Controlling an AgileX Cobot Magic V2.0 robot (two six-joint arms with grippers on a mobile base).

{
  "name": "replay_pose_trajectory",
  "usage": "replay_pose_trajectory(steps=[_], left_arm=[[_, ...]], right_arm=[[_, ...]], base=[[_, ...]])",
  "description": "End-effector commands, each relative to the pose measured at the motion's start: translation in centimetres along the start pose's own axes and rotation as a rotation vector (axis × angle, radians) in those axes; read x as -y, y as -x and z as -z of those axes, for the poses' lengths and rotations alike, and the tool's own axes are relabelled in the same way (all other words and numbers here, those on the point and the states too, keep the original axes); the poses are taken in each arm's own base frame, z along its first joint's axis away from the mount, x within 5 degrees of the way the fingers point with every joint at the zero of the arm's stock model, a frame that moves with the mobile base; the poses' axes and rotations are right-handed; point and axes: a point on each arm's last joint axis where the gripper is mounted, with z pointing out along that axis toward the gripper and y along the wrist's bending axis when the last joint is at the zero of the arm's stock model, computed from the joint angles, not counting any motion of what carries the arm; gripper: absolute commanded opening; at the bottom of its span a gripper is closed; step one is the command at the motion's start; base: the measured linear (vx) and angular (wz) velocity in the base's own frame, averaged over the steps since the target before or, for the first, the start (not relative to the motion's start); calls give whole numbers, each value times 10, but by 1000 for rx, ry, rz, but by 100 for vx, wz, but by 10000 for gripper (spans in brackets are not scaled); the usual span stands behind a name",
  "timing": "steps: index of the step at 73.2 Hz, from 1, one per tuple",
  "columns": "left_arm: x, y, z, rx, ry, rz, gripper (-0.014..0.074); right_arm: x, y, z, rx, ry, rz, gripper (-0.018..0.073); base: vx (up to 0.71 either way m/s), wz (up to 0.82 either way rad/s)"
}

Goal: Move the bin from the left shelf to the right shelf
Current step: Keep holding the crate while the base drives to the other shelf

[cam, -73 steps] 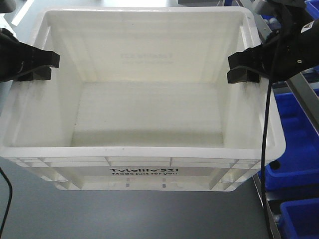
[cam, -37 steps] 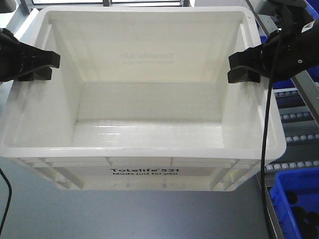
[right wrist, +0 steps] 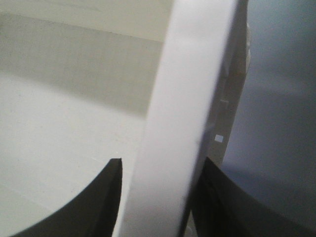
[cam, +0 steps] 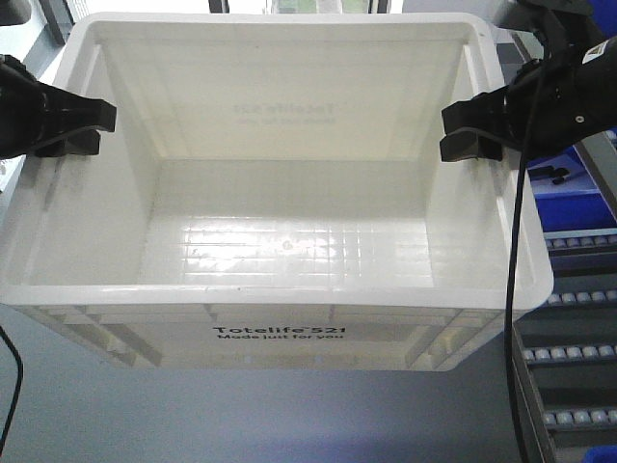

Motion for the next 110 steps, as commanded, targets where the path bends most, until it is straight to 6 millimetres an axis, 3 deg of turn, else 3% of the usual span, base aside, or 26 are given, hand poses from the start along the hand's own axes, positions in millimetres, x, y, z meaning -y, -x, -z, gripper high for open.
replay_pose_trajectory(steps=[1, 72, 110], left_arm=[[4, 17, 26, 190, -14, -20, -6], [4, 17, 26, 190, -14, -20, -6], [4, 17, 26, 190, -15, -20, -6]], right_arm=[[-11, 11, 28, 139, 23, 54, -5], [-11, 11, 28, 139, 23, 54, -5], [-10, 11, 28, 138, 21, 55, -5]], base=[[44, 7], [41, 5], [33, 42]])
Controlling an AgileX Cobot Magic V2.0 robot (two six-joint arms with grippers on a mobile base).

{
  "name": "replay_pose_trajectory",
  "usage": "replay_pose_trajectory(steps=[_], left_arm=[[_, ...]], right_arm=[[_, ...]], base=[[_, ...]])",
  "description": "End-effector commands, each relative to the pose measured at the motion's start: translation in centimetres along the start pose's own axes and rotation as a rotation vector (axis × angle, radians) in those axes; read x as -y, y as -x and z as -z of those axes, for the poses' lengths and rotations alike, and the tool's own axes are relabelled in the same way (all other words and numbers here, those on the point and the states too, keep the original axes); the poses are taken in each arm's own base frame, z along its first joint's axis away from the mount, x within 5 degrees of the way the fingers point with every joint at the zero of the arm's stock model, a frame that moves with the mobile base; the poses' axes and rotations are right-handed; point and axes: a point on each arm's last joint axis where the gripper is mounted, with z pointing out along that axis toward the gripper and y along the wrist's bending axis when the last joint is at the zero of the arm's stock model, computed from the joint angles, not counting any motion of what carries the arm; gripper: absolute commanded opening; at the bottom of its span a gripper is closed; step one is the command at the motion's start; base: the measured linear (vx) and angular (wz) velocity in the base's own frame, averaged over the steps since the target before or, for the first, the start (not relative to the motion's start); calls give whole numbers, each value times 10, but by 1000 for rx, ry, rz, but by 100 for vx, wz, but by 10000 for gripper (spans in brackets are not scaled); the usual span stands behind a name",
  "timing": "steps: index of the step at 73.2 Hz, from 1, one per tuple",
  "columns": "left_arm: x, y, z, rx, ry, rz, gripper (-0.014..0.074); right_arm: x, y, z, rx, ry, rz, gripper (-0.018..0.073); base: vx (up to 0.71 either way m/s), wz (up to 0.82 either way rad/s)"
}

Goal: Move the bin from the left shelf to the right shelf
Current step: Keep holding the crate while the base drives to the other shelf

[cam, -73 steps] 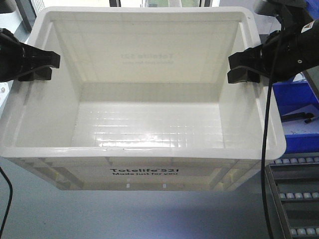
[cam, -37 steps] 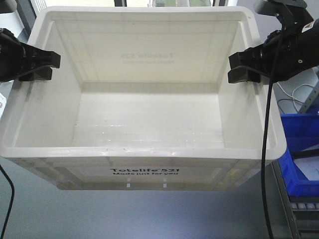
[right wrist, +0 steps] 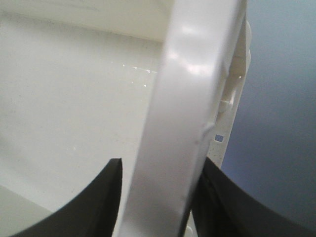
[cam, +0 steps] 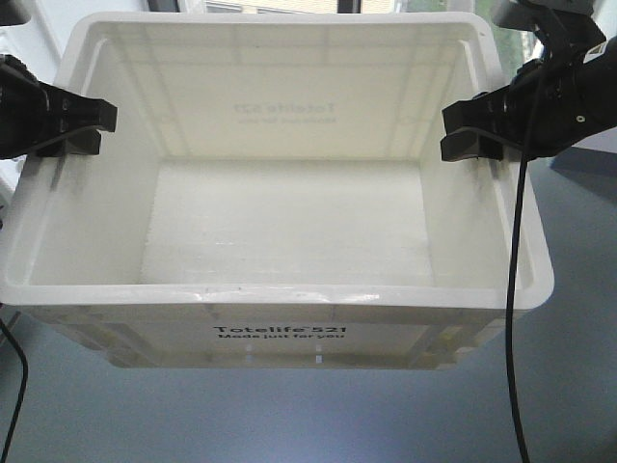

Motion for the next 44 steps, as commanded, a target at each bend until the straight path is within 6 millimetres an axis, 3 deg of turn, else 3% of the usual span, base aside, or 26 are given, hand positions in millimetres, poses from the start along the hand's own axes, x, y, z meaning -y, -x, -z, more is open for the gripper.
replay_pose_trajectory(steps=[1, 44], left_arm=[[4, 17, 26, 190, -14, -21, -6], [4, 17, 26, 190, -14, -21, -6]], right_arm=[[-10, 11, 28, 138, 21, 54, -5], [-10, 11, 28, 138, 21, 54, -5]], base=[[31, 59], [27, 62]])
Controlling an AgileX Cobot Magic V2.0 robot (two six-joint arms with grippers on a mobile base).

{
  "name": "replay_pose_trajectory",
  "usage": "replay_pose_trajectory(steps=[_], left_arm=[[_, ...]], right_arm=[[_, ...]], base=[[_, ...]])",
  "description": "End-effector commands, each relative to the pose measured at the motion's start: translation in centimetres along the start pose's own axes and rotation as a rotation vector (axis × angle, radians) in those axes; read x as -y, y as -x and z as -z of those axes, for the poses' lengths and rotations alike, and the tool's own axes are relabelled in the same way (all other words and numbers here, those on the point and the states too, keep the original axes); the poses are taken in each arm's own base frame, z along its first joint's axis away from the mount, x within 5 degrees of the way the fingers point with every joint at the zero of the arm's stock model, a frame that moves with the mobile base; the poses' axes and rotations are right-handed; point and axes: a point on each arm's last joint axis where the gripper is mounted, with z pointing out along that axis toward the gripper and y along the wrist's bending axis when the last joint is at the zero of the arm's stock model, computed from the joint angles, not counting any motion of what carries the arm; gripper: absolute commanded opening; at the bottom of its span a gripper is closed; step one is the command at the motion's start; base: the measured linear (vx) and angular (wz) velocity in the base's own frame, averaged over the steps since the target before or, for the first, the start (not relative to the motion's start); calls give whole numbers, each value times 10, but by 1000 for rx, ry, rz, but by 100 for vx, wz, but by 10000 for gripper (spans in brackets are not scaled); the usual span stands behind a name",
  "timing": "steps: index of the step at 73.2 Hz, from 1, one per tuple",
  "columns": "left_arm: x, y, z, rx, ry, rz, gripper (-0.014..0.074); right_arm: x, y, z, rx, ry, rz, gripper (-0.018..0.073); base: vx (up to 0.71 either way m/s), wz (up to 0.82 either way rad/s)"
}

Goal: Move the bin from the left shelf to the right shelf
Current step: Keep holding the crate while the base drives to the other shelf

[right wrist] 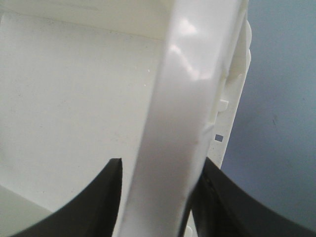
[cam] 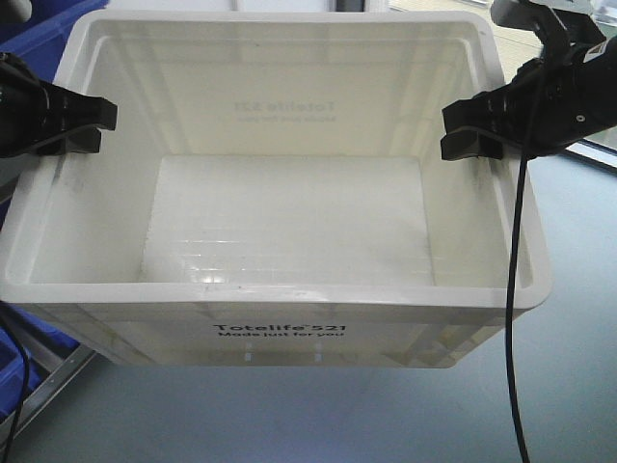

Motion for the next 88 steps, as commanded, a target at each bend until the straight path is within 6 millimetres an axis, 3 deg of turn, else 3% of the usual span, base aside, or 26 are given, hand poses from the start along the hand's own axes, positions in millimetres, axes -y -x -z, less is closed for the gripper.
replay_pose_trajectory(steps=[1, 50, 88], left_arm=[[4, 16, 26, 181, -13, -21, -6], [4, 16, 26, 181, -13, -21, -6], [4, 16, 26, 181, -13, -21, -6]], right_arm=[[-11, 11, 28, 132, 23, 54, -5], [-11, 11, 28, 132, 23, 54, -5], [-11, 11, 28, 132, 23, 54, -5]], base=[[19, 69], [12, 69], [5, 46]])
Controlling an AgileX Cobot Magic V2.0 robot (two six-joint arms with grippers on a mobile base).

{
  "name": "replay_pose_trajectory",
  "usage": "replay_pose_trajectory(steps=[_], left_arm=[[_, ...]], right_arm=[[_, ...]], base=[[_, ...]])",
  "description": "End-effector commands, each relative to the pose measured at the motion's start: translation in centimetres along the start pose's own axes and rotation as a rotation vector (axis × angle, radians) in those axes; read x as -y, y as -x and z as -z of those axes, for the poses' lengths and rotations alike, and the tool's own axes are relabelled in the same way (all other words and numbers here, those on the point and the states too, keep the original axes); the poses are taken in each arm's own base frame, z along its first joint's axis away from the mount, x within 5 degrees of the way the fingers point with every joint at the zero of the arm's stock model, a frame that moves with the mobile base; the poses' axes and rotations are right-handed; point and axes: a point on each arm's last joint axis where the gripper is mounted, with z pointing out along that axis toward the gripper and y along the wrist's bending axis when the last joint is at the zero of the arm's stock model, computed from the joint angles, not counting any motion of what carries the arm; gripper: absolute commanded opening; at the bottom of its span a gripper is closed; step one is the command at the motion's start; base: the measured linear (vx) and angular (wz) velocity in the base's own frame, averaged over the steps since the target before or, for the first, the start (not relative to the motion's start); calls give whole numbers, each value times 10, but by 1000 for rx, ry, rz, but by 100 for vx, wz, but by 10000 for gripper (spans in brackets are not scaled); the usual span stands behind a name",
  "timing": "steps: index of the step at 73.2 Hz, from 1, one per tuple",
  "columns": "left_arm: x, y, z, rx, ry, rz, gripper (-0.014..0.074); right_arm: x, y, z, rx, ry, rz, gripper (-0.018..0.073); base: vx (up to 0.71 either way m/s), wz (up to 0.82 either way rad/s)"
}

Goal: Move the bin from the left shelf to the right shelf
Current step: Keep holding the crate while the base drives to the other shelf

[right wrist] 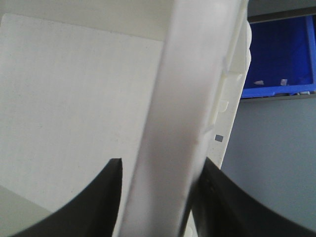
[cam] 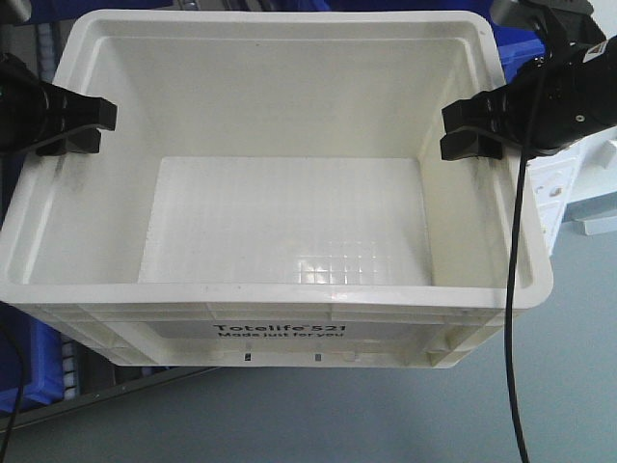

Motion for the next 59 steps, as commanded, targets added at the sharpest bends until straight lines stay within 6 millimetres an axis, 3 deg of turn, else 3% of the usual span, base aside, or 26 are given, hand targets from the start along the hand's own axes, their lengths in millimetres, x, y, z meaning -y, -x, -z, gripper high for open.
replay_pose_trajectory(steps=[1, 32, 59], left_arm=[[4, 16, 26, 182, -14, -20, -6], [4, 16, 26, 181, -14, -20, -6], [4, 16, 26, 181, -14, -20, -6]], right_arm=[[-11, 11, 28, 132, 22, 55, -5], [-11, 11, 28, 132, 22, 55, -5], [-11, 11, 28, 132, 22, 55, -5]], base=[[3, 43], [3, 39], [14, 1]])
